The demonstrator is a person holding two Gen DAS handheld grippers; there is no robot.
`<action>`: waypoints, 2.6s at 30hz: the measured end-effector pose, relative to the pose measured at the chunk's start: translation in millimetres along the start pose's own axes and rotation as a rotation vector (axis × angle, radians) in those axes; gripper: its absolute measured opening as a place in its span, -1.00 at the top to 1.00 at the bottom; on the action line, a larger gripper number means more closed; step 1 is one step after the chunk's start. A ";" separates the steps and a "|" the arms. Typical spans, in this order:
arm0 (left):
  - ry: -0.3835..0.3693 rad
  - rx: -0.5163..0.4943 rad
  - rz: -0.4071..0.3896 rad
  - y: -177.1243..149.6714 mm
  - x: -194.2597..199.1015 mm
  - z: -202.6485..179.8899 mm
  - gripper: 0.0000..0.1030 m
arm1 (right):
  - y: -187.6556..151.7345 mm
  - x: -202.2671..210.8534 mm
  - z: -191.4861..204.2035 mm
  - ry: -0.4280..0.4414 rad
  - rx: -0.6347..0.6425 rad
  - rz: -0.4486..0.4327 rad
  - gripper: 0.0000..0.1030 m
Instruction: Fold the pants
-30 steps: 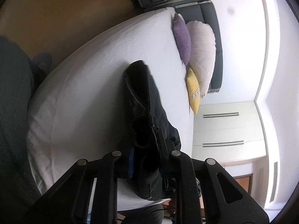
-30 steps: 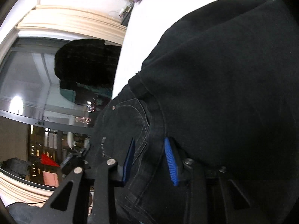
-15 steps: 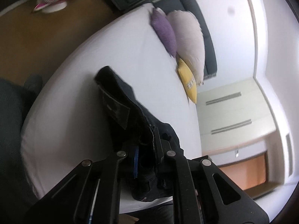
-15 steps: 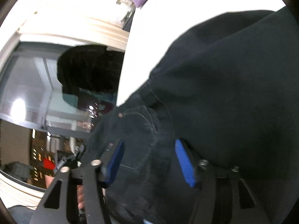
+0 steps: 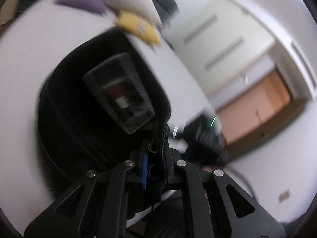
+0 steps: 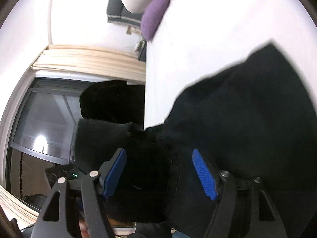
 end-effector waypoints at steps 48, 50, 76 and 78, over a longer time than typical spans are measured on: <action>0.158 -0.246 0.335 -57.4 -194.0 -71.8 0.69 | 22.7 36.5 -59.5 -0.358 0.235 0.086 0.66; 0.127 -0.221 0.335 -57.8 -190.5 -72.3 0.61 | 21.1 33.4 -62.8 -0.333 0.227 0.095 0.62; 0.323 -0.179 0.259 -23.4 -82.3 3.1 -0.16 | -35.3 61.3 -61.1 -0.326 0.243 0.105 0.75; 0.329 -0.178 0.269 -20.4 -87.7 4.8 -0.16 | -37.5 71.0 -68.9 -0.355 0.240 0.098 0.75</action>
Point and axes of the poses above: each gripper's, at about its wrist camera, not at the fingertips, and x roughly against the way its jaws point, z to its left, y to its top, the point moved 4 cm from there along -x, roughly the way its jaws point, and after that the axes turned 12 degrees about -y, right-handed, at the moved point
